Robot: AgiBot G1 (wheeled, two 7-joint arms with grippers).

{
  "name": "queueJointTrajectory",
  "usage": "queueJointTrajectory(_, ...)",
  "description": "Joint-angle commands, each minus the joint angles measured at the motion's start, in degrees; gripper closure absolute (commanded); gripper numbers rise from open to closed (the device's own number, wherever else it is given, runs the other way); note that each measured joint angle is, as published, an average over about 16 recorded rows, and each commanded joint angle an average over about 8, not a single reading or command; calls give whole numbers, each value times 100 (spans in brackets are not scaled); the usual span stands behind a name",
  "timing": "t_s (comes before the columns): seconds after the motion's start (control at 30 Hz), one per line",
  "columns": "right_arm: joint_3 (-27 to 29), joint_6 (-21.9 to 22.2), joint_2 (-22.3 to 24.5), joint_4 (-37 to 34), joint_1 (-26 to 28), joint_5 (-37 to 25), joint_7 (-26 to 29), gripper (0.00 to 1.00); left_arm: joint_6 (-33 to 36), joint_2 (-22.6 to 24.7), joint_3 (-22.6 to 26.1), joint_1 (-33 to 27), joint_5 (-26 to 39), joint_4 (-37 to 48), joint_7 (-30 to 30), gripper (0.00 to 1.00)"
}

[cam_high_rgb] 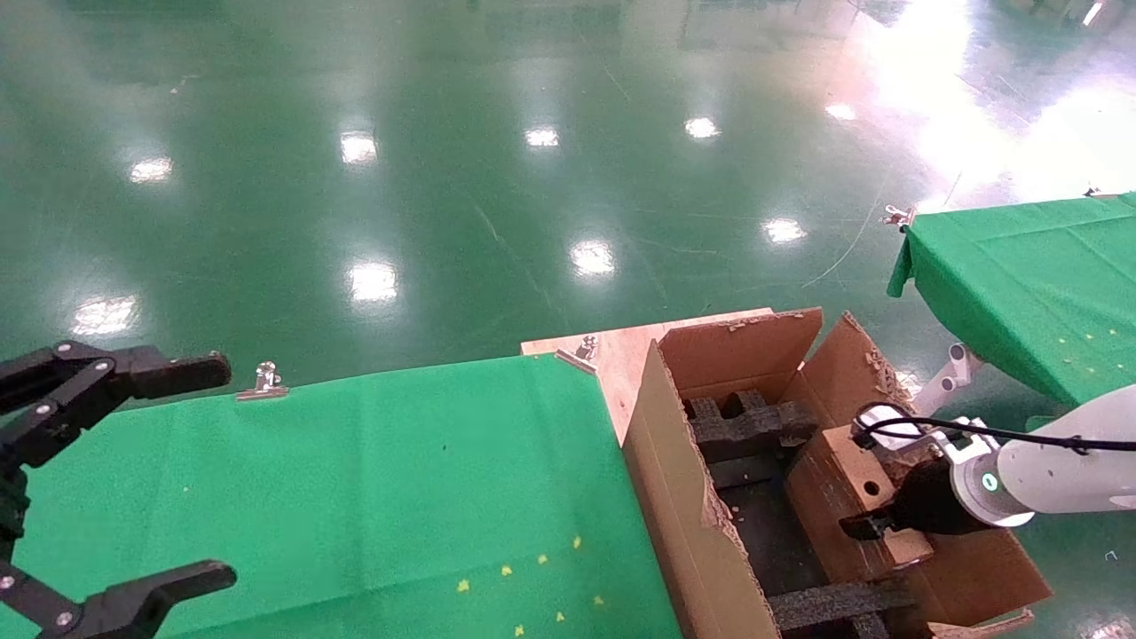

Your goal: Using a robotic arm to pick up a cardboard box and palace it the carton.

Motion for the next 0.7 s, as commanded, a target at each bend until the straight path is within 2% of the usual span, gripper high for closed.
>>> queueJointTrajectory(0.03, 0, 7, 5, -5, 28, -15, 16, 0, 0, 0, 0, 0, 0, 0, 0, 0)
queueJointTrajectory(0.43, 36, 121, 26, 60, 340, -192, 53, 0, 0, 0, 1, 0, 0, 0, 0, 0)
queueJointTrajectory(0.7, 235, 293, 45, 259, 909, -318, -25, 0, 0, 0, 1, -1, -1, 0, 1, 0)
